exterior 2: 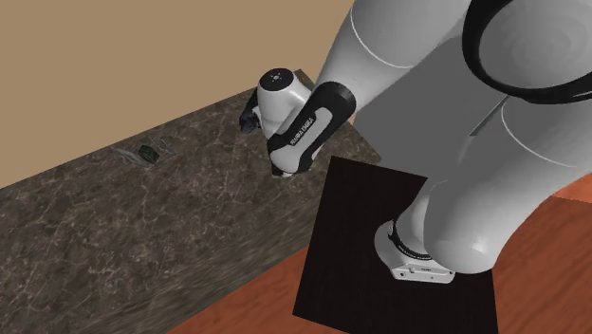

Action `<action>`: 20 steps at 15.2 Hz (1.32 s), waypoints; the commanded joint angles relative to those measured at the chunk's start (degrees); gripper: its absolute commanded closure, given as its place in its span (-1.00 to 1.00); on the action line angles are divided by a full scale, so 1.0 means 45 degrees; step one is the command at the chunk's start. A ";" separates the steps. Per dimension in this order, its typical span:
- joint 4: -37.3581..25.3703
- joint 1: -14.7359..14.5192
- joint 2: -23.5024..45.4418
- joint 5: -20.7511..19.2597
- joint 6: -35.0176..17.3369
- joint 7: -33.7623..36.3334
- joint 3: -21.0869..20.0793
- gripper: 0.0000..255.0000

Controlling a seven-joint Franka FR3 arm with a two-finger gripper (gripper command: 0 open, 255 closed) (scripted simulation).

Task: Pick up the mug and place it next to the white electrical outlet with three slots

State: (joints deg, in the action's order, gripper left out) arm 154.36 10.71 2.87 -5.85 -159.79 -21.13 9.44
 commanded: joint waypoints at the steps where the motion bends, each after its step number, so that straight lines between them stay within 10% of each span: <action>1: -0.0291 0.0116 0.1110 0.0084 -0.0801 -0.0206 0.0061 -1.00; 17: -0.0837 0.0509 0.3336 0.0542 -0.2468 -0.0598 -0.0273 -1.00; 18: -0.0837 0.0509 0.3336 0.0542 -0.2468 -0.0598 -0.0273 1.00; 20: -0.0837 0.0509 0.3336 0.0542 -0.2468 -0.0598 -0.0273 1.00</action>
State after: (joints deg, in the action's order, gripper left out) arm 150.60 13.00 17.89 -3.41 -170.89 -23.82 8.21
